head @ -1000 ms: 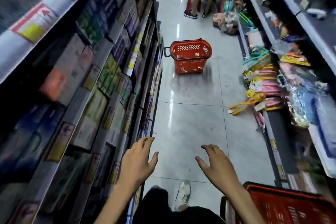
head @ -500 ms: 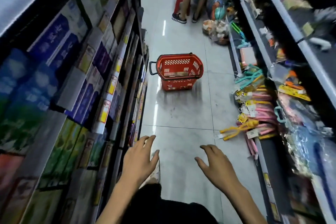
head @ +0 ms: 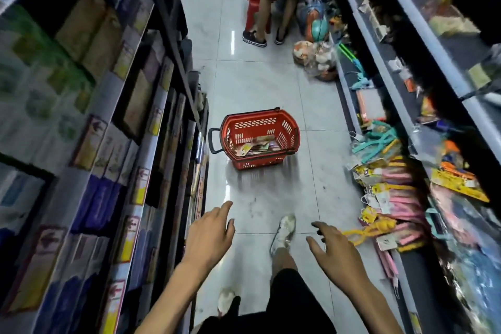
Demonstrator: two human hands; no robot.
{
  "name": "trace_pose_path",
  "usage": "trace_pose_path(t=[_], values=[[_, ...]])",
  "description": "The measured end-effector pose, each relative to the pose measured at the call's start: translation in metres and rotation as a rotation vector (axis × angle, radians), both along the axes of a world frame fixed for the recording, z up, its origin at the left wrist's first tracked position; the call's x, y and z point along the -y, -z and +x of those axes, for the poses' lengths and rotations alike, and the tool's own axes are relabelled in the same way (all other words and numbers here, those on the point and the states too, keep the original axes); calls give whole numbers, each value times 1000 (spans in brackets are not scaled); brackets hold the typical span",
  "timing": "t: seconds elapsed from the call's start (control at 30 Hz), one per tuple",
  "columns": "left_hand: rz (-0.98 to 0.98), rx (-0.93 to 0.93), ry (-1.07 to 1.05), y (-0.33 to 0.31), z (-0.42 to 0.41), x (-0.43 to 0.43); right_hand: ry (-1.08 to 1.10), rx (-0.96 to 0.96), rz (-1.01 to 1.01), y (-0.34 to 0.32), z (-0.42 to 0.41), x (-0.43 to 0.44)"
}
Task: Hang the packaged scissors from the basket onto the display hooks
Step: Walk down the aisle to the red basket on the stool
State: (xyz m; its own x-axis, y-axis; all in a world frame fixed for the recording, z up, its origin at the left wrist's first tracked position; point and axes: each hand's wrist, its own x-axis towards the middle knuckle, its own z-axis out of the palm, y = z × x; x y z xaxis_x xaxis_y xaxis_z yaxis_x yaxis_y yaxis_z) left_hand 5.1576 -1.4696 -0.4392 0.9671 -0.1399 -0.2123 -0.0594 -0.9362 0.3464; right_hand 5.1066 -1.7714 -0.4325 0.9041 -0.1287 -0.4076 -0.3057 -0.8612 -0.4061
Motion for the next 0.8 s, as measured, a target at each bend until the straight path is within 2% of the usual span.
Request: trace_pose_path(t=[0.2, 0.43, 0.6, 0.8], values=[[67, -44, -64, 48, 131, 30, -116, -39, -11, 39, 154, 50], [180, -187, -126, 100, 266, 73, -299, -103, -65, 86, 327, 99], [240, -326, -140, 153, 337, 90, -394, -174, -137, 135, 410, 115], [250, -499, -170, 257, 409, 87, -354, -300, -131, 226, 475, 125]])
